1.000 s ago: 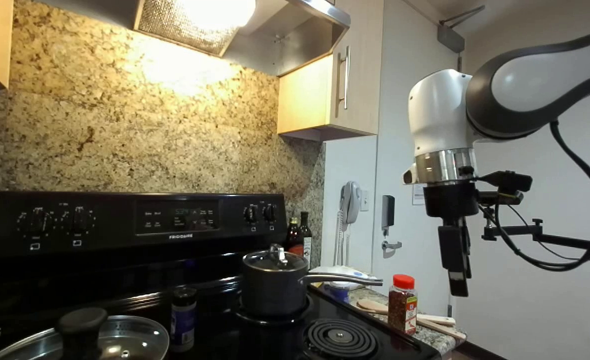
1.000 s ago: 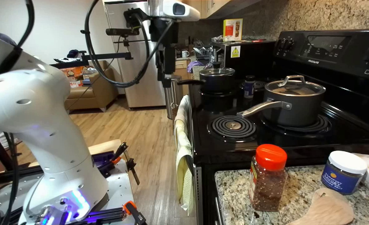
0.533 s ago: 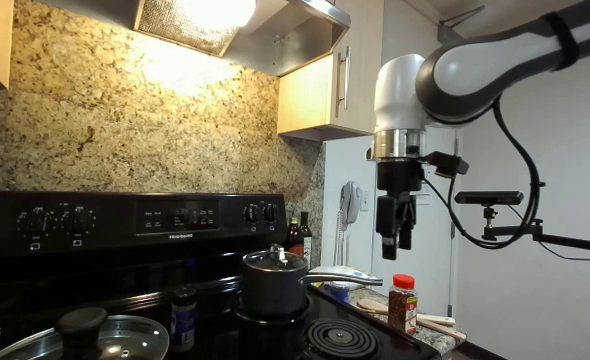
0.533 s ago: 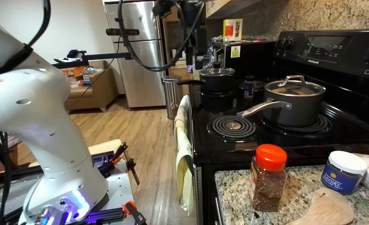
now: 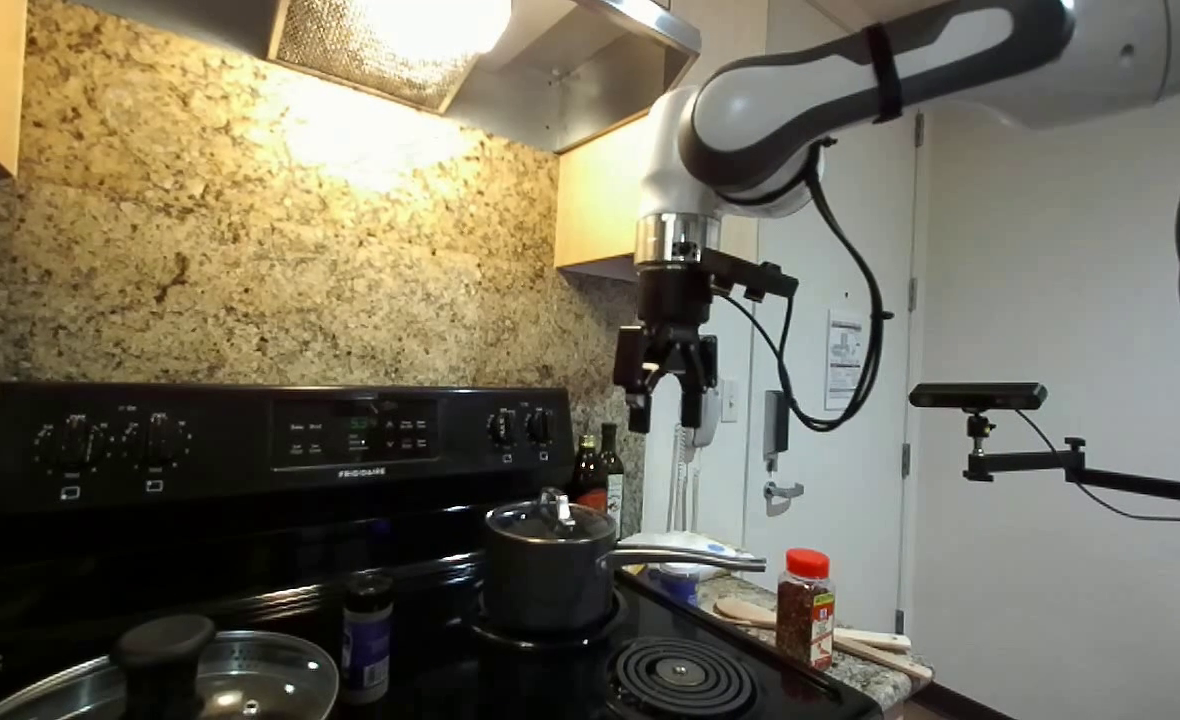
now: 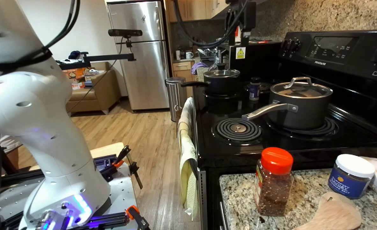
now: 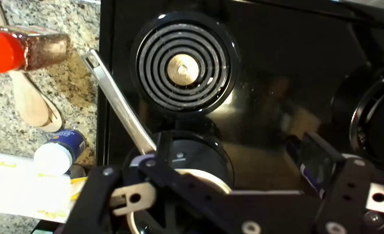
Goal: Take the lid off the pot on the right and put it on the stove
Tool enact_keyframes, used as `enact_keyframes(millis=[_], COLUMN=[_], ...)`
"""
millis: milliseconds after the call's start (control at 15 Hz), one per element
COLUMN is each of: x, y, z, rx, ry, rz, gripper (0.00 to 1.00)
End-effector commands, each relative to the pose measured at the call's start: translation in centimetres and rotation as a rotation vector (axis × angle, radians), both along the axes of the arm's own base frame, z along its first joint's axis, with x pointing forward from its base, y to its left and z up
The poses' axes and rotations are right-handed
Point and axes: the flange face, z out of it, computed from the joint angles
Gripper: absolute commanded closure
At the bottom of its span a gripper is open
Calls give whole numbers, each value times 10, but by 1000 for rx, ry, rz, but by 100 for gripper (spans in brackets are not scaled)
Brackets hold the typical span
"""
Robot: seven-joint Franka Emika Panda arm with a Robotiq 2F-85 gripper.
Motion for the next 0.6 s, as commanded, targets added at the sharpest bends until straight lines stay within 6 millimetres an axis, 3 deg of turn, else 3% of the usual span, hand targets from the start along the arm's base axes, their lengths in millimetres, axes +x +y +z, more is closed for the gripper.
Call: enact_keyframes(millis=[0, 267, 533], x=[51, 97, 118], y=[-30, -60, -69], z=[25, 33, 24], rx=[-7, -1, 9], ry=[-29, -78, -37], rz=[-58, -80, -78], gripper=[0, 0, 0])
